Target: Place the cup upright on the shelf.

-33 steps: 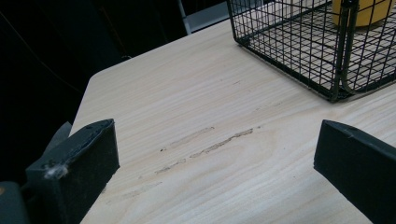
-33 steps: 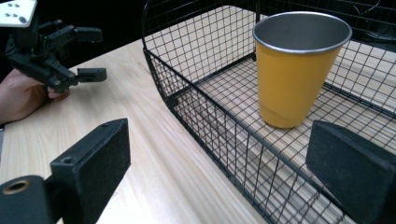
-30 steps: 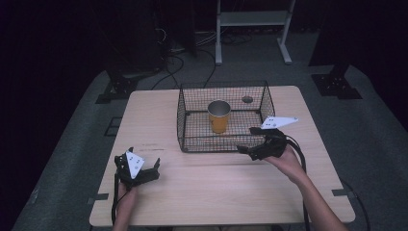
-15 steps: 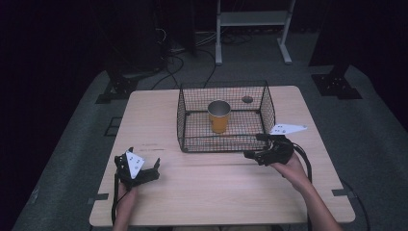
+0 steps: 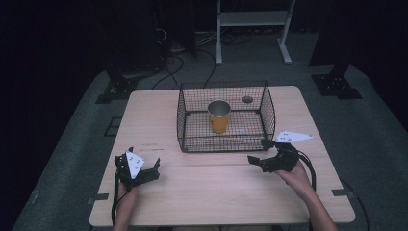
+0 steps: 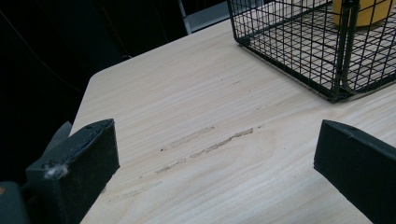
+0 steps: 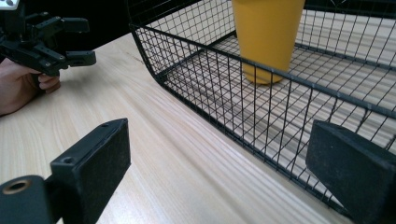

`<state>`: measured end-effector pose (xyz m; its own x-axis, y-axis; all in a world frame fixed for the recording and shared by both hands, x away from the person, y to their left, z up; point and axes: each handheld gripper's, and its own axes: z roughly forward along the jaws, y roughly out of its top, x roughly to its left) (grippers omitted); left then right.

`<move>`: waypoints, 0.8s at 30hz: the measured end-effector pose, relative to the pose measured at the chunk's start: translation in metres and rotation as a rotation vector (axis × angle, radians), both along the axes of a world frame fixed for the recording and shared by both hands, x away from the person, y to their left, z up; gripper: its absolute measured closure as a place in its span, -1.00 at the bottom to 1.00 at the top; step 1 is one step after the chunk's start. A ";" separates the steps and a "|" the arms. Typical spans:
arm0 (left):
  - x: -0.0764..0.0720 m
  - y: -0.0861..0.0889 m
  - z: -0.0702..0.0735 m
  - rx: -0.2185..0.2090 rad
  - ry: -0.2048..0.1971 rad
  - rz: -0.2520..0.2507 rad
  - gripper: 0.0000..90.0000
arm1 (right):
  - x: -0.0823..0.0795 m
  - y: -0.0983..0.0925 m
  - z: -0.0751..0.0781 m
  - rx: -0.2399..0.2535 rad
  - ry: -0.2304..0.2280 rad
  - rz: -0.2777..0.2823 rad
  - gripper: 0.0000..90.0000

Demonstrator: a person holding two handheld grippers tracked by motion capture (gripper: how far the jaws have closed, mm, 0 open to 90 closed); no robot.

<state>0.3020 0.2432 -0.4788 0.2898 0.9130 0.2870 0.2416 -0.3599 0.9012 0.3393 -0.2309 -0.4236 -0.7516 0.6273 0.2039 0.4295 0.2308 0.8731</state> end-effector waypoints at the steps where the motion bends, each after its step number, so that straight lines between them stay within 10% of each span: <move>1: 0.000 0.000 0.000 -0.001 -0.001 0.000 -1.00 | -0.001 -0.001 -0.002 0.005 0.007 -0.003 -0.87; 24: 0.000 0.000 0.000 0.002 0.000 -0.001 -1.00 | 0.005 0.004 -0.007 -0.016 0.019 -0.012 -0.87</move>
<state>0.3019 0.2432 -0.4787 0.2903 0.9123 0.2887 0.2414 -0.3618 0.9005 0.3439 -0.2264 -0.4301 -0.7403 0.6394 0.2076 0.4484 0.2396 0.8611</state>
